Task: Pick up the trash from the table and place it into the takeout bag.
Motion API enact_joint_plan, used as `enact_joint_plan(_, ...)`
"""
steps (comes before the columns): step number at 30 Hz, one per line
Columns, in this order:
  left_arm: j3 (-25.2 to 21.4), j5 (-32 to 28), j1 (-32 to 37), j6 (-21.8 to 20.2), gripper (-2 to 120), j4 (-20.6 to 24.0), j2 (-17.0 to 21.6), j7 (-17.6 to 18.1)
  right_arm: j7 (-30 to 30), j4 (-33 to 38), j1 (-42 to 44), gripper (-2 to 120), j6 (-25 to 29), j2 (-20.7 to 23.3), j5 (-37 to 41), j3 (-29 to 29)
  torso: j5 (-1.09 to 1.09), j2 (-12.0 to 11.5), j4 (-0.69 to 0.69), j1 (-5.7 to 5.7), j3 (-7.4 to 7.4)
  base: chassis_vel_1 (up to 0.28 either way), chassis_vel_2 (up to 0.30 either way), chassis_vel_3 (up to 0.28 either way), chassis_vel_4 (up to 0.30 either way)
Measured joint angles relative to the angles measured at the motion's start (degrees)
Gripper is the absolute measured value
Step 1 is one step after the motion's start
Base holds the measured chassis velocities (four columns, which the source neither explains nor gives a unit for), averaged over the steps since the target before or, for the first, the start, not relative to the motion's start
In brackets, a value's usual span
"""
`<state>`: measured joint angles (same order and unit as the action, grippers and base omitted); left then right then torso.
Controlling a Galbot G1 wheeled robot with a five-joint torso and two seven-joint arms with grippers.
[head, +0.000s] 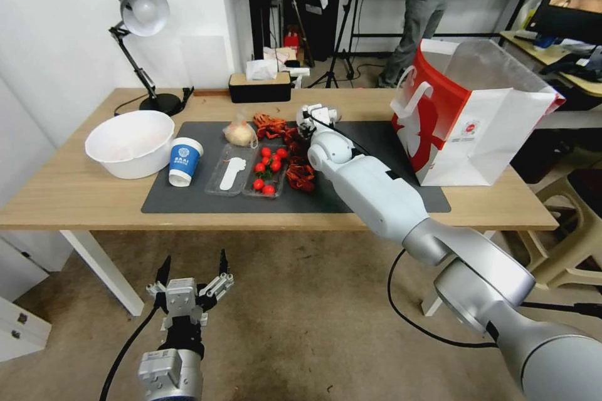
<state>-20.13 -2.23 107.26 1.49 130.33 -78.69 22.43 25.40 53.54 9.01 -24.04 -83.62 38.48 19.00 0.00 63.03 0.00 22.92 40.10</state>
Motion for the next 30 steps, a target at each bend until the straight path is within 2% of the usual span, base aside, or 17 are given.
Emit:
enact_joint_plan(2, 0.01, 0.01, -0.06, 0.02, 100, -0.06, 0.00, 0.06, 0.06, 0.05, 0.05, 39, 0.00, 0.00, 0.02, 0.02, 0.00, 0.00, 0.00, 0.00, 0.00, 0.000, 0.000, 0.000, 0.000)
enact_joint_plan(3, 0.01, 0.01, -0.06, 0.02, 100, -0.06, 0.00, 0.06, 0.06, 0.05, 0.05, 39, 0.00, 0.00, 0.02, 0.02, 0.00, 0.00, 0.00, 0.00, 0.00, 0.000, 0.000, 0.000, 0.000)
enact_joint_plan(5, -0.02, 0.01, -0.10, 0.11, 100, -0.11, 0.05, 0.14, 0.08, 0.11, 0.19, 28, 0.06, 0.01, 0.02, 0.05, 0.00, 0.00, 0.00, 0.00, 0.00, 0.000, 0.000, 0.000, 0.000)
enact_joint_plan(10, -0.09, 0.01, -0.10, 0.32, 100, -0.12, 0.12, 0.27, 0.11, 0.30, 0.28, 15, 0.18, 0.05, 0.04, 0.11, 0.00, 0.00, 0.00, 0.00, 0.00, 0.000, 0.000, 0.000, 0.000)
enact_joint_plan(20, -0.09, 0.09, -0.12, 0.42, 100, -0.13, 0.12, 0.35, 0.55, 3.67, 0.84, 15, 0.86, 1.49, 0.26, 0.10, 0.00, 0.00, 0.00, 0.00, 0.00, 0.000, 0.000, 0.000, 0.000)
enact_joint_plan(23, -0.18, 0.09, -0.10, 0.42, 100, -0.03, 0.19, 0.39, 1.10, 7.11, 1.30, 15, 0.90, 2.98, 0.43, 0.07, 0.00, 0.00, 0.00, 0.01, 0.00, 0.000, 0.000, 0.000, 0.000)
enact_joint_plan(25, -0.38, 0.07, -0.08, 0.42, 100, 0.27, 0.23, 0.42, 1.60, 12.33, 1.72, 15, 1.19, 5.47, 0.11, -0.07, 0.01, 0.00, 0.01, 0.00, 0.00, 0.000, 0.000, 0.000, 0.000)
enact_joint_plan(26, -0.38, 0.07, -0.08, 0.42, 100, 0.27, 0.23, 0.42, 1.60, 12.33, 1.72, 15, 1.19, 5.47, 0.11, -0.07, 0.01, 0.00, 0.01, 0.00, 0.00, 0.000, 0.000, 0.000, 0.000)
enact_joint_plan(29, -0.56, 0.05, -0.02, 0.39, 100, 0.62, 0.23, 0.51, 2.23, 21.17, 2.03, 15, 1.72, 10.32, -0.25, -0.62, 0.01, 0.00, 0.00, 0.00, 0.00, 0.000, 0.000, 0.000, 0.000)
enact_joint_plan(30, -0.56, 0.05, -0.02, 0.39, 100, 0.62, 0.23, 0.51, 2.23, 21.17, 2.03, 15, 1.72, 10.32, -0.25, -0.62, 0.01, 0.00, 0.00, 0.00, 0.00, 0.000, 0.000, 0.000, 0.000)
